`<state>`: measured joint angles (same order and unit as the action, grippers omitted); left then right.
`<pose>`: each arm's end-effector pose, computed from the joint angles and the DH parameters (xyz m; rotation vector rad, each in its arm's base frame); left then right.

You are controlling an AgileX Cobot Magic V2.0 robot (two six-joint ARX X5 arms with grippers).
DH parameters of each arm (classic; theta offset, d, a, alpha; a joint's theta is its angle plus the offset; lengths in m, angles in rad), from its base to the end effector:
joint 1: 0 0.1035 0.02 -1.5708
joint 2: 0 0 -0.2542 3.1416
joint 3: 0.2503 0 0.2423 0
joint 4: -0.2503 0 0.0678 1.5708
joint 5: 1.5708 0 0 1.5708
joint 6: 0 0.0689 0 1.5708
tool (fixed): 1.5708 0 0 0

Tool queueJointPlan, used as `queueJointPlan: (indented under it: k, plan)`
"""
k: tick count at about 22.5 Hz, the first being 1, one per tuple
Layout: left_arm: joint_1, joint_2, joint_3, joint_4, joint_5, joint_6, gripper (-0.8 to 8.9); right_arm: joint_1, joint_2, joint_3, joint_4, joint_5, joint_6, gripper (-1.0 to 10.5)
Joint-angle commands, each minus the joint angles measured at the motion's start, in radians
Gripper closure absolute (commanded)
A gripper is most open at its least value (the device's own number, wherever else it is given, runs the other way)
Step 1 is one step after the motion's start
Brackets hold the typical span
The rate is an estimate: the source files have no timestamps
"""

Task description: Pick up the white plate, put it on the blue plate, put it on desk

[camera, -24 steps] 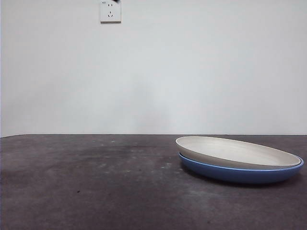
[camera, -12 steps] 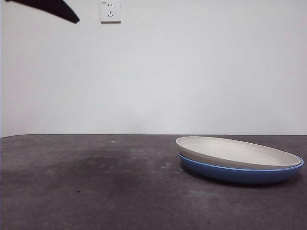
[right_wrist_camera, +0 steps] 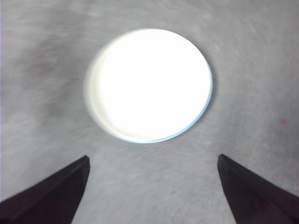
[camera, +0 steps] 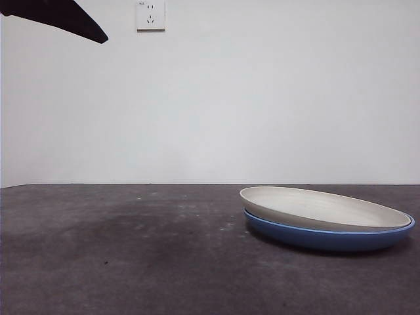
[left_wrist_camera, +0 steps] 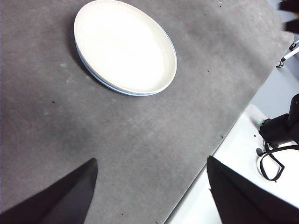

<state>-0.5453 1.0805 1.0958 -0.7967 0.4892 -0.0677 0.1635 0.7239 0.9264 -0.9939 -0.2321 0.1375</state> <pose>0.1759 -0.1446 0.3008 -0.0354 0.8482 -0.9513 0.1377 0.0388 0.2819 0.1558 0.8206 0.3194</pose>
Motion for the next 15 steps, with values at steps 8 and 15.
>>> queueJointPlan:
  k: [8,15]
  plan:
    - [-0.007,0.004,0.010,0.004,0.006,0.015,4.42,-0.039,0.318,-0.154,0.324,0.004,0.092,5.3]
    - [-0.007,0.005,0.010,0.005,0.006,0.015,4.43,-0.091,0.515,-0.153,0.450,-0.047,0.092,5.8]
